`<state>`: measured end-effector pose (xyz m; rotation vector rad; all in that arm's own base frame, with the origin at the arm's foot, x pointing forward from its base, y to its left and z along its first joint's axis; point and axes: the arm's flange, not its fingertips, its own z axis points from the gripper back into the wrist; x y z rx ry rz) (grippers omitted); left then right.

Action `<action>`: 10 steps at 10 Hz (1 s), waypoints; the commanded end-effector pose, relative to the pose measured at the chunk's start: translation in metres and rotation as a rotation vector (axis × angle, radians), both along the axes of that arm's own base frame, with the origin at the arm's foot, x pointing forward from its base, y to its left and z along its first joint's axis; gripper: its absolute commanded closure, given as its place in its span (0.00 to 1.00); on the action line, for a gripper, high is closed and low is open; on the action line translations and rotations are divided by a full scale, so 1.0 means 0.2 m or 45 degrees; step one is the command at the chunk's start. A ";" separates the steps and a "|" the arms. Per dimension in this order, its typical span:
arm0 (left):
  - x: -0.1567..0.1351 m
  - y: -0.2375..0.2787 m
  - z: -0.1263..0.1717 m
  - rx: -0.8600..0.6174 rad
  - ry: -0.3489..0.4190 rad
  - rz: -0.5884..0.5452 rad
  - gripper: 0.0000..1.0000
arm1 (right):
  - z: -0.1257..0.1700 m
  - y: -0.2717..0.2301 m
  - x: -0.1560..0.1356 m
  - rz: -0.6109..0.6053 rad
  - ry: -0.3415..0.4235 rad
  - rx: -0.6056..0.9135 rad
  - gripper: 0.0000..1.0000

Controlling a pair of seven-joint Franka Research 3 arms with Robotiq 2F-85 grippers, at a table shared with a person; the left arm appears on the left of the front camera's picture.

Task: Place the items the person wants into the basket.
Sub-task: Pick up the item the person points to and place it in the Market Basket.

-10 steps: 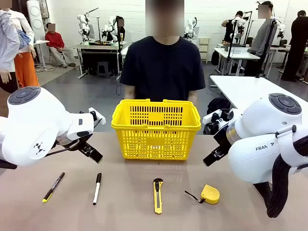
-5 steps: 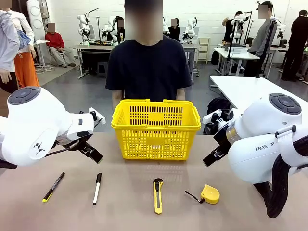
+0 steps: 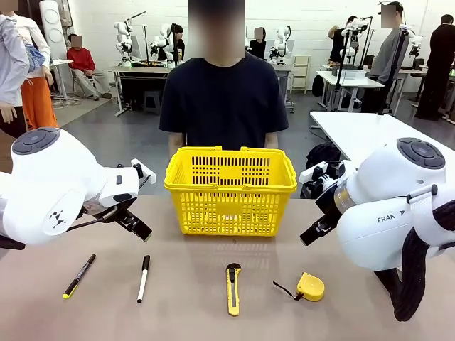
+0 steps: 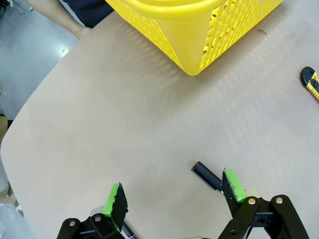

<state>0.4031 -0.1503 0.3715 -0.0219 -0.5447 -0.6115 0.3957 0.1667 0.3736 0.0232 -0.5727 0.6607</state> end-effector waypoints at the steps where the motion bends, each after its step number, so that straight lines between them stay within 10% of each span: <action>1: 0.00 0.00 0.00 0.000 0.000 0.000 0.00 | 0.00 0.00 0.00 0.000 0.000 0.000 0.00; 3: -0.07 0.00 0.13 0.037 -0.006 -0.022 0.00 | 0.19 -0.04 -0.13 -0.031 -0.080 0.044 0.00; 10: -0.37 0.01 1.35 0.175 -0.260 -0.054 0.00 | 1.25 -0.13 -0.62 -0.145 -0.222 -0.049 0.00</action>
